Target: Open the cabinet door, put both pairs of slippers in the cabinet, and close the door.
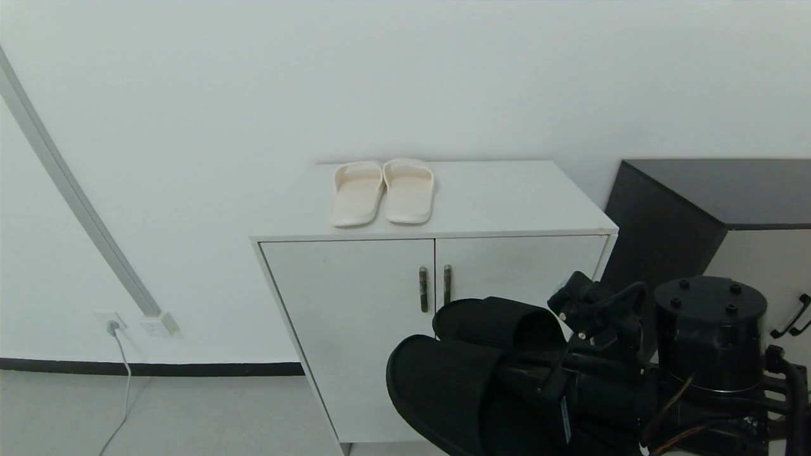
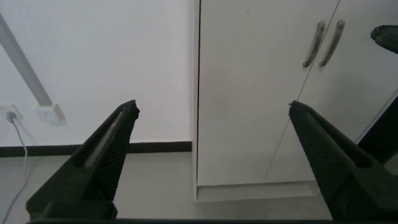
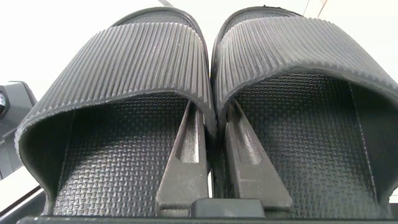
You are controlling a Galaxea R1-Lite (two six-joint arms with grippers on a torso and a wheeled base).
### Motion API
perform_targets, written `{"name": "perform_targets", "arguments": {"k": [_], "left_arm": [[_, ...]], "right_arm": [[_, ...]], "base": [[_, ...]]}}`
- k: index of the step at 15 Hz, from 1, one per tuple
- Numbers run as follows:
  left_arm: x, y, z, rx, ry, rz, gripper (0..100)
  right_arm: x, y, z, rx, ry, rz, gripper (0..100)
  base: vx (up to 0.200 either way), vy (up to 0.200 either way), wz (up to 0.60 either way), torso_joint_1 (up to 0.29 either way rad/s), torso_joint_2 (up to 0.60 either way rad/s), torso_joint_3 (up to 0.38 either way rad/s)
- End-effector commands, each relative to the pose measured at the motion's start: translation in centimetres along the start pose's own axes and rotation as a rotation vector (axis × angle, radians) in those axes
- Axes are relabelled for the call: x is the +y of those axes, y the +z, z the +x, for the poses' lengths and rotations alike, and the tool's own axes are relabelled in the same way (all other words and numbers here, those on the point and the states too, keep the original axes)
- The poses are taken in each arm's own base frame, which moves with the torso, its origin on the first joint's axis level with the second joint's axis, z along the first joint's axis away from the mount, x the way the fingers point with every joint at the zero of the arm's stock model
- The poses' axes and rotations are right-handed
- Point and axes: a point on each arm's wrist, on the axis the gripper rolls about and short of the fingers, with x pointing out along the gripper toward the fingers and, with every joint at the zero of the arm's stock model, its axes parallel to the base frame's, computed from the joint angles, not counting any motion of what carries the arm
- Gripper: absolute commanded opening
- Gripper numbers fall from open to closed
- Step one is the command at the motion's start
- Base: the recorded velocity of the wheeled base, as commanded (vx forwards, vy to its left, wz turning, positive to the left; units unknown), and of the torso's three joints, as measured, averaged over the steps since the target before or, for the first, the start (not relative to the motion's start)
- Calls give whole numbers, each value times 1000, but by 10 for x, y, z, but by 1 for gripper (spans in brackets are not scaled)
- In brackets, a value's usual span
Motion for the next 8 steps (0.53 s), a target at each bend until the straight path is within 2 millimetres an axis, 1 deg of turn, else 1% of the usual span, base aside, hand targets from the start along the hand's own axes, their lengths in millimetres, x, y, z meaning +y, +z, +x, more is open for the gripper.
{"name": "perform_targets", "arguments": {"k": [1,8], "left_arm": [[0,0,0,1,1,1,100],[0,0,0,1,1,1,100]], "right_arm": [[0,-1,1,4,1,1,0],[0,-1,1,4,1,1,0]], "base": [[0,0,0,-212,496,310],[0,0,0,-174,496,316]]}}
